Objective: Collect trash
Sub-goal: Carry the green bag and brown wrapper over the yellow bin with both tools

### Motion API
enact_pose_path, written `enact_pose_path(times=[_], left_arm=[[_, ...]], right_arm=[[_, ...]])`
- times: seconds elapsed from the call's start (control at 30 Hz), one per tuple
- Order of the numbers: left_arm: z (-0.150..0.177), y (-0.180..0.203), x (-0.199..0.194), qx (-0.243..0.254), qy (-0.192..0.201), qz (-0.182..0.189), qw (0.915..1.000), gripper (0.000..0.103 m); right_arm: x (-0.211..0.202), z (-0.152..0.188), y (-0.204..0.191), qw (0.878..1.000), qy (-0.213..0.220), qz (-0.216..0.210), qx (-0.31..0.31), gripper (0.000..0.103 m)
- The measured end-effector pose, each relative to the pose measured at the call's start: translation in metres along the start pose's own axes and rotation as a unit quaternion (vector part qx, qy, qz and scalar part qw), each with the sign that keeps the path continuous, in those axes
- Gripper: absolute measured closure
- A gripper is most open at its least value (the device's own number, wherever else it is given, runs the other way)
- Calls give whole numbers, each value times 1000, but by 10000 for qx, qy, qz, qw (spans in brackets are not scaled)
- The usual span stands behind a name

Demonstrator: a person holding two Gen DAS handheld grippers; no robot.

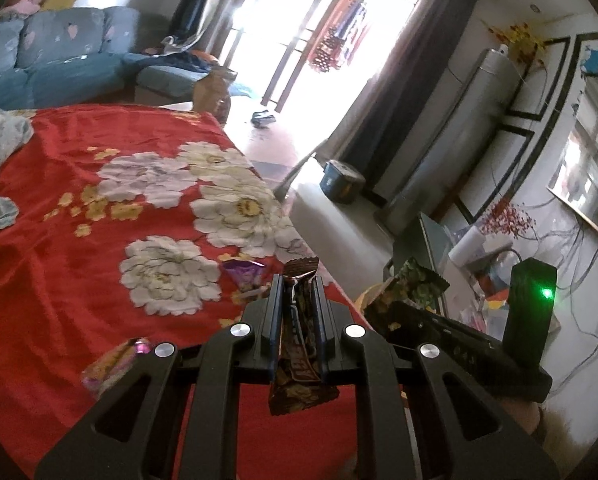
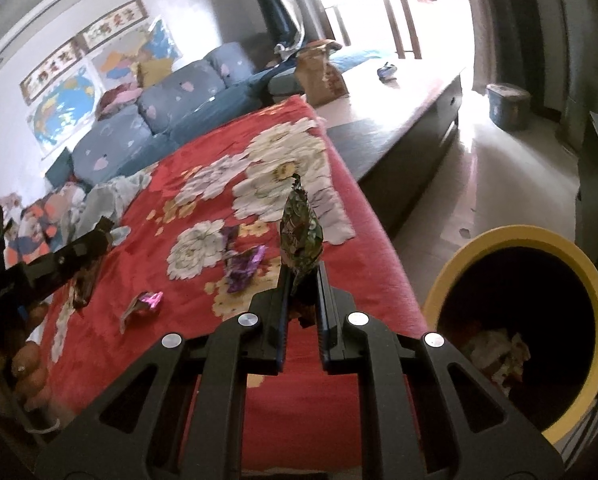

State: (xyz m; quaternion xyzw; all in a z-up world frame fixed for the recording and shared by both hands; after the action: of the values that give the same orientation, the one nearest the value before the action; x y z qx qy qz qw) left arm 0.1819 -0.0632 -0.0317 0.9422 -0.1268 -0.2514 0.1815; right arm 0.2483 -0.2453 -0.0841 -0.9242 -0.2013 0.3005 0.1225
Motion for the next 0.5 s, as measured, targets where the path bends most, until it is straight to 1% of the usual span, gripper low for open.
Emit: enact_pose_path(times=[0.2, 0.5], left_arm=[[3, 22, 13, 211, -98, 154, 9996, 89], [11, 51, 32, 464, -294, 386, 9977, 89]], right_arm=[[-7, -1, 27, 9995, 105, 244, 193, 95], [-14, -1, 61, 9969, 221, 486, 574, 95]])
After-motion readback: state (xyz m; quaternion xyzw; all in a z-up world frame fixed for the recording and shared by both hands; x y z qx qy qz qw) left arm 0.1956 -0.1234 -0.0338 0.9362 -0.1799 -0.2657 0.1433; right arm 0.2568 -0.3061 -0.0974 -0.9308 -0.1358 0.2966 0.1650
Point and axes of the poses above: each gripper's, at about its wrist camera, not at the fingertips, and x roughly the way its jaws point, y to its right, z to its underside, the point moved 2 cm from there along x, roughly the way its jaws point, and after that the axes turned 9 degrees about y, right-handed, at the moved point
